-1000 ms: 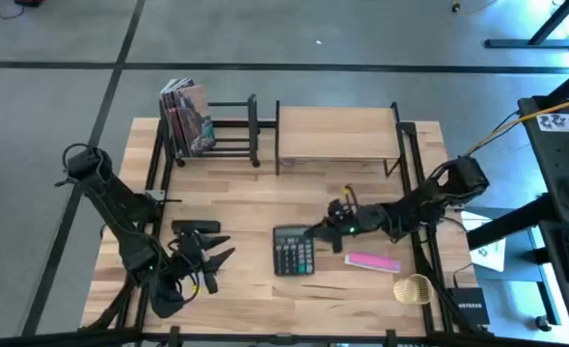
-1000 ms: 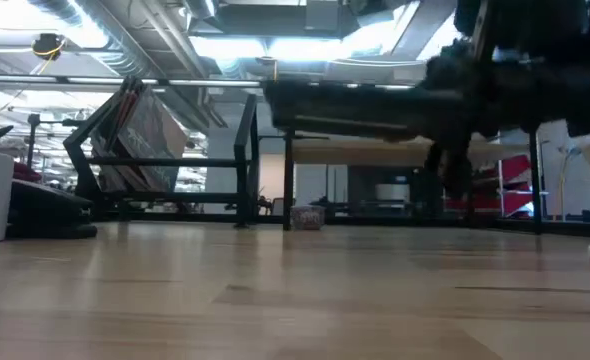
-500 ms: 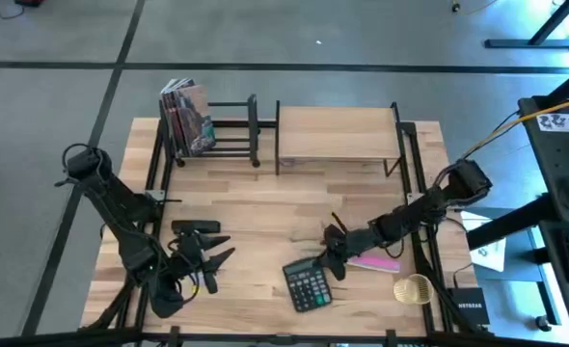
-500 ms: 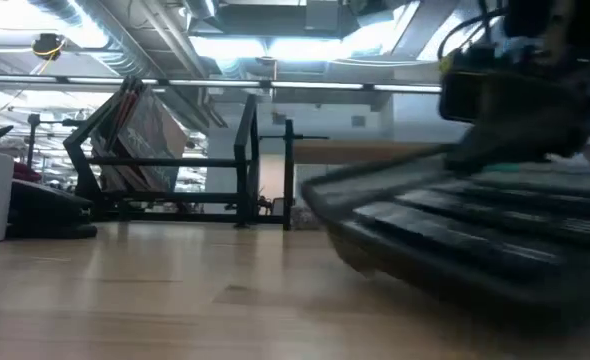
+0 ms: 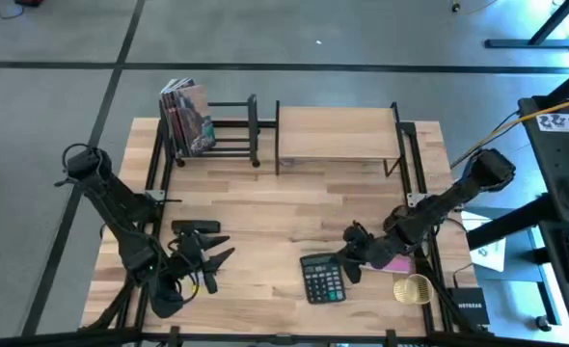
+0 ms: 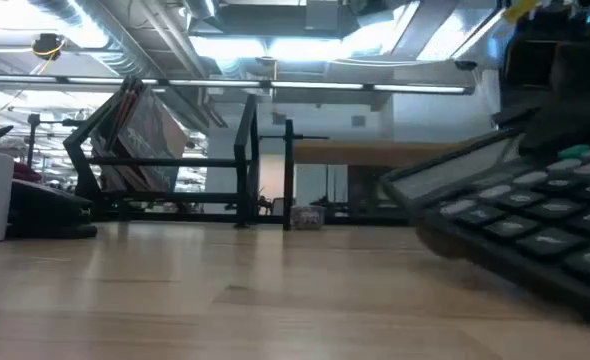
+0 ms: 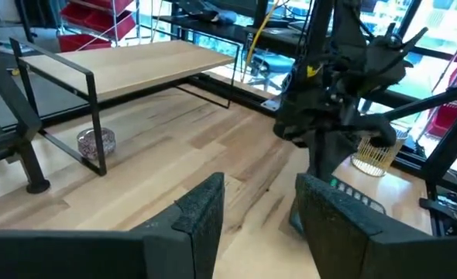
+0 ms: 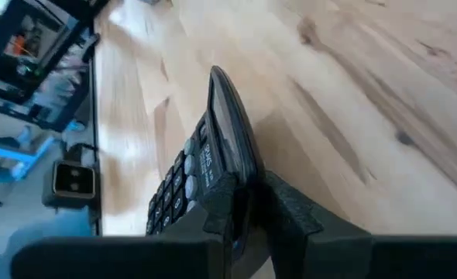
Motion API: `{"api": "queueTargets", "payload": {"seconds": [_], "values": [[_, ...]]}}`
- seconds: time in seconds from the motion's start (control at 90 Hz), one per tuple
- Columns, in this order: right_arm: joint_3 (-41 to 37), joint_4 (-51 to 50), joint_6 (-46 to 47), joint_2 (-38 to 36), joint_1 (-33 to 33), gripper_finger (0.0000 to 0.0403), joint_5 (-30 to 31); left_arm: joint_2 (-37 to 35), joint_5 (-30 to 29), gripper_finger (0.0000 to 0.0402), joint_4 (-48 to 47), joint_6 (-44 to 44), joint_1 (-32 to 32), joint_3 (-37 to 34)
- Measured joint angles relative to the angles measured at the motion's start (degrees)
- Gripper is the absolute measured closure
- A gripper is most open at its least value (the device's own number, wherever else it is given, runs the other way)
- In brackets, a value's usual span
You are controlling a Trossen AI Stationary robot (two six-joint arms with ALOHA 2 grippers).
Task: Stock shelves
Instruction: Remove the black calculator from under the shelf
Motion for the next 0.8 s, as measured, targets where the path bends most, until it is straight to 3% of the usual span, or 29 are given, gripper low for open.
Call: {"api": "queueTargets", "payload": {"seconds": [0.433,0.8], "values": [[0.0,-13.1,0.5,-9.7,0.5,0.0343,-0.2,0.0,0.0,0.0259,0.0,0.0,0.1,0.0],[0.0,-15.1,-1.4,-10.4,0.5,0.0343,0.4,0.0,-0.3,0.0259,0.0,0.0,0.1,0.0]]}}
